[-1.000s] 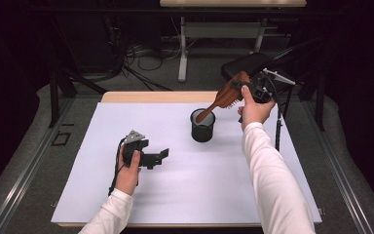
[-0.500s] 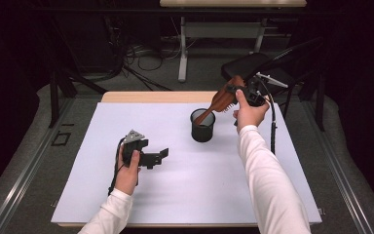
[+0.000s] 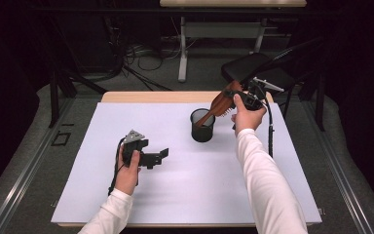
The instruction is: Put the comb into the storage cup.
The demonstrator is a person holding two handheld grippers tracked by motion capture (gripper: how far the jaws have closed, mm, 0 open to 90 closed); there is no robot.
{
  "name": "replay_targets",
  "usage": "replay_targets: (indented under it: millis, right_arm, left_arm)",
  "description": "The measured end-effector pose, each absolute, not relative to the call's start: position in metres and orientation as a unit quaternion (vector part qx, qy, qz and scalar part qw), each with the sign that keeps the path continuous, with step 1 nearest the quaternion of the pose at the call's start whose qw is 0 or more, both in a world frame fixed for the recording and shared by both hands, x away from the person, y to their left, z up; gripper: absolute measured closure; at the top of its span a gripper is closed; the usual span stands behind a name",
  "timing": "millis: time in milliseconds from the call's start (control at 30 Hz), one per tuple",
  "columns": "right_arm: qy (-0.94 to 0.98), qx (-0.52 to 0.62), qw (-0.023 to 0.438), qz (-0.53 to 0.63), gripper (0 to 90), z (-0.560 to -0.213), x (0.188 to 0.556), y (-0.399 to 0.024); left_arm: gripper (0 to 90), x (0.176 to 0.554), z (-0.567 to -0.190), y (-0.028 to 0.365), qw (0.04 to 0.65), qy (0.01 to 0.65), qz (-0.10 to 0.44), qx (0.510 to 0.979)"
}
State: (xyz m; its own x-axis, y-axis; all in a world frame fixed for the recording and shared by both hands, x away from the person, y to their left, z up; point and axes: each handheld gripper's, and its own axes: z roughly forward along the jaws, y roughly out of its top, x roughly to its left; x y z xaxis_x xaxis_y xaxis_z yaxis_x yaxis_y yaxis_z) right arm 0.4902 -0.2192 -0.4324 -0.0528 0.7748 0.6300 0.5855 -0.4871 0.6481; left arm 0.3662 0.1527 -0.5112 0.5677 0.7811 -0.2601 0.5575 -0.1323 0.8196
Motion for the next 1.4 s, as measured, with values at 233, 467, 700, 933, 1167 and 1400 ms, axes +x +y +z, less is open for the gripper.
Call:
replay_targets:
  millis: [233,467,700,933,1167,1400]
  right_arm:
    - [0.501,0.686,0.088,0.521,47.6,-0.440,0.491,-0.220]
    - [0.499,0.689,0.085,0.518,47.6,-0.446,0.492,-0.219]
    - [0.497,0.687,0.087,0.523,47.5,-0.448,0.492,-0.219]
    - [0.493,0.688,0.077,0.527,46.9,-0.448,0.492,-0.221]
    - [0.494,0.684,0.077,0.532,46.5,-0.449,0.492,-0.220]
    - [0.517,0.668,0.078,0.529,46.3,-0.449,0.492,-0.220]
  left_arm:
    - [4.9,0.367,-0.512,0.153,0.480,0.451,0.116,0.744]
    - [4.9,0.367,-0.512,0.152,0.478,0.450,0.116,0.745]
    - [4.9,0.367,-0.512,0.152,0.479,0.451,0.115,0.744]
    - [4.9,0.367,-0.512,0.153,0.479,0.451,0.115,0.745]
    - [4.9,0.366,-0.512,0.152,0.478,0.450,0.116,0.745]
    - [4.9,0.367,-0.512,0.152,0.478,0.450,0.117,0.745]
